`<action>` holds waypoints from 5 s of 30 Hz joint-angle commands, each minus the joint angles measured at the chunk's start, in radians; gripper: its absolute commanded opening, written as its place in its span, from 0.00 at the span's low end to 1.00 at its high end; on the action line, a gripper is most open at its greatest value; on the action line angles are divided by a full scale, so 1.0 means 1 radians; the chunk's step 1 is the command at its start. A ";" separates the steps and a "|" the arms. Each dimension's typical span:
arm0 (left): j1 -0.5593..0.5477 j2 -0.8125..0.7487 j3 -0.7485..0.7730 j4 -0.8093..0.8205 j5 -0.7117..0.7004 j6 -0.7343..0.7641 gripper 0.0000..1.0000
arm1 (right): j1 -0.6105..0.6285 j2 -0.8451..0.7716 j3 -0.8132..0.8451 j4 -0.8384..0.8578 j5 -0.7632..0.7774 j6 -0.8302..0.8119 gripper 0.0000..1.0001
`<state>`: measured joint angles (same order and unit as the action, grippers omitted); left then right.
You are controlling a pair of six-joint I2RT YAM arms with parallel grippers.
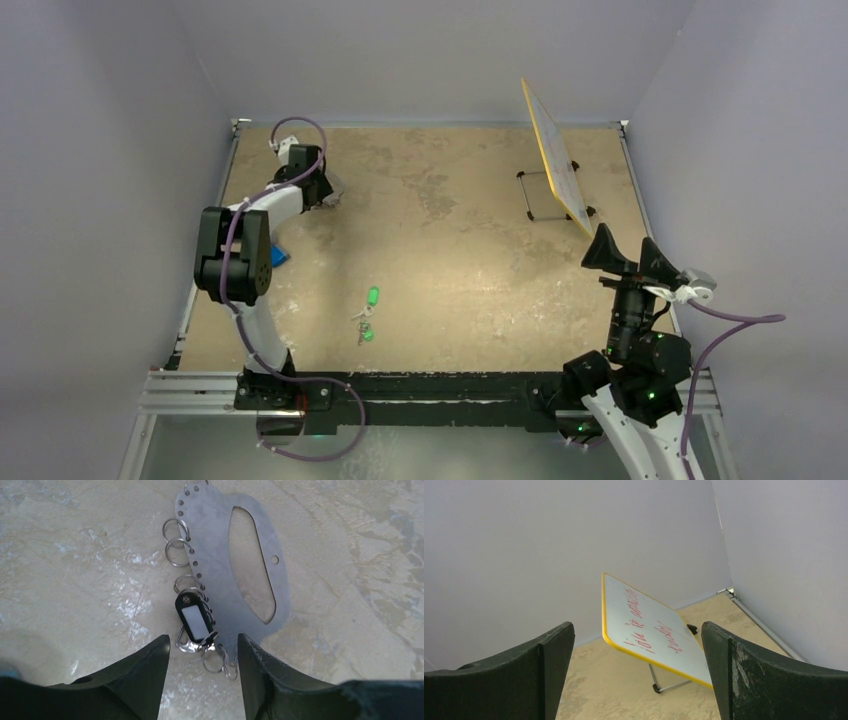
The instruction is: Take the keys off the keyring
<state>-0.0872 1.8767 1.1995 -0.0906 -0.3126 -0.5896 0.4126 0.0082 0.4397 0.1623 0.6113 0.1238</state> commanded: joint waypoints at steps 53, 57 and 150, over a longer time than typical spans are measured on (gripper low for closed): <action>-0.538 -0.216 -0.309 0.267 0.090 -0.184 0.06 | 0.012 0.296 0.302 -0.236 -0.365 0.209 0.99; -0.588 -0.206 -0.281 0.274 0.092 -0.162 0.06 | 0.012 0.372 0.294 -0.235 -0.521 0.281 0.99; -0.817 -1.086 -0.820 -0.052 -0.029 -0.239 0.56 | 0.579 1.764 0.542 -0.206 -0.267 0.249 0.67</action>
<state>-0.8997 0.7547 0.3428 -0.2195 -0.3923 -0.8715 1.0027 1.7809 0.9844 0.0299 0.2428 0.3244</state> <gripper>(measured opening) 0.557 0.690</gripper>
